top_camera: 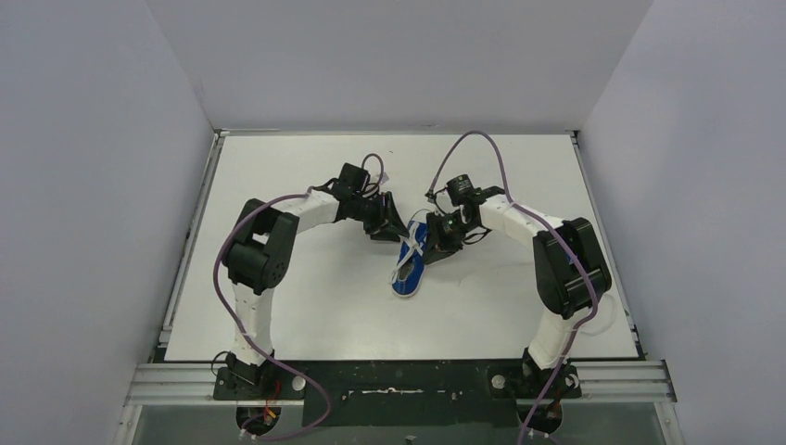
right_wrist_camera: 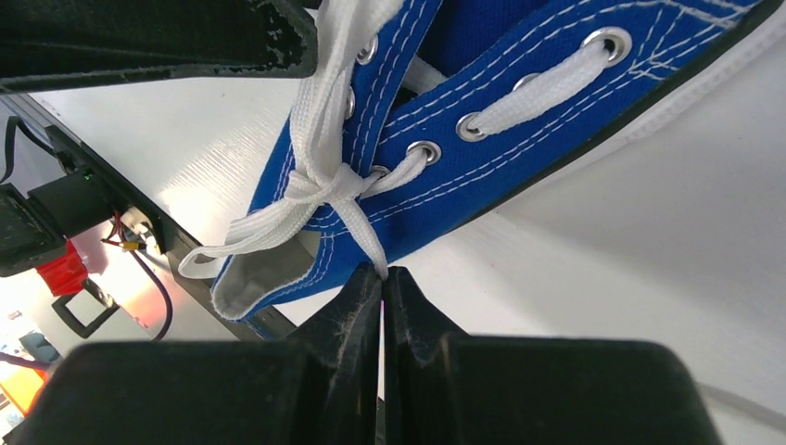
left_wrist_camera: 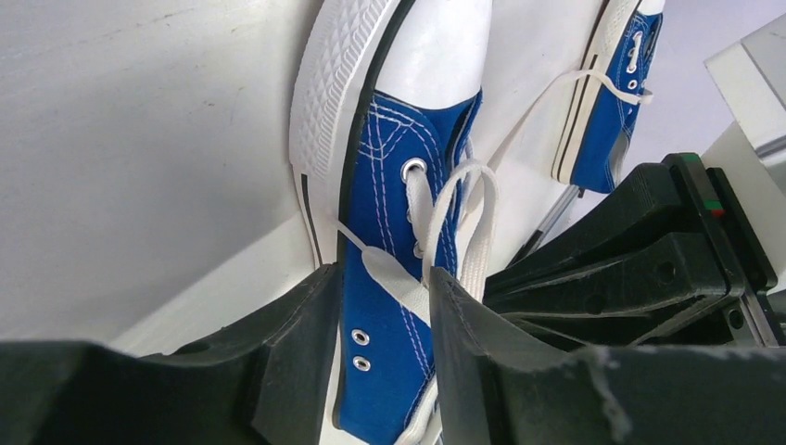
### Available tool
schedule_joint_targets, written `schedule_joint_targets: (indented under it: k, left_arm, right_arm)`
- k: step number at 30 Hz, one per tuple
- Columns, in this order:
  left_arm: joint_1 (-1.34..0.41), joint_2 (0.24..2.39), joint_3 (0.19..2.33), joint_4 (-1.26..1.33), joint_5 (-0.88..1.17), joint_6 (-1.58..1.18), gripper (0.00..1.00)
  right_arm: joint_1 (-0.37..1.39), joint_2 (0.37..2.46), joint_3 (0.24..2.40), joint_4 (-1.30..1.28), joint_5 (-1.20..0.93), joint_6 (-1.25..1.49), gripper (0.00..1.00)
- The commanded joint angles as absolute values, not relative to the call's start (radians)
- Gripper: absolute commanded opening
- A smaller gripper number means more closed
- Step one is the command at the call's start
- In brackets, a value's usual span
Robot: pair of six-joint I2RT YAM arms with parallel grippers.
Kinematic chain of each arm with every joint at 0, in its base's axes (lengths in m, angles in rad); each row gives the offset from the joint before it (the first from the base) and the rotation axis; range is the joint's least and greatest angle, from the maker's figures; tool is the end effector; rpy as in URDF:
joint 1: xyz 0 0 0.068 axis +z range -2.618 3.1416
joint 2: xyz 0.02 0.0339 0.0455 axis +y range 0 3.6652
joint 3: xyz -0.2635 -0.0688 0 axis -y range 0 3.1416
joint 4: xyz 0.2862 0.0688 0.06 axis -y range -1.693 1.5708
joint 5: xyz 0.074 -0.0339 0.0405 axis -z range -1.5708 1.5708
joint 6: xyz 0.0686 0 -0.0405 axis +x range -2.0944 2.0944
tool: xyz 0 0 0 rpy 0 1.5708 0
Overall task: Tie the shoes
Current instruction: Tie the shoelace on the shoe.
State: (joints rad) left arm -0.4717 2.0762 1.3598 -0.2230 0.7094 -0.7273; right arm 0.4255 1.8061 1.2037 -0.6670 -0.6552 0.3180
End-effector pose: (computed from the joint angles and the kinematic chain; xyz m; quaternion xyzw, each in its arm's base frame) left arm 0.4048 -0.2567 0.0996 -0.0067 0.8979 -0.4369 0.0541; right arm 0.3374 0.1988 0.1344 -0.0985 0.9321 0.3480 0.0169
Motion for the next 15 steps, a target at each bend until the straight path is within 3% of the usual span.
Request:
schedule_joint_targets:
  k: [1,11,15]
  left_arm:
    - [-0.487,2.089,1.402,-0.171,0.707,-0.759,0.34]
    - [-0.482,2.106,1.389,-0.074,0.698,-0.819,0.0]
    - [-0.473,2.076,1.383,-0.088,0.675,-0.789,0.0]
  right_arm:
    - [0.428,1.754,1.208,-0.623,-0.674,0.327,0.0]
    - [0.426,1.731,1.206,-0.658,-0.664,0.313,0.0]
    - [0.429,1.698,1.188,-0.711,-0.663,0.299,0.0]
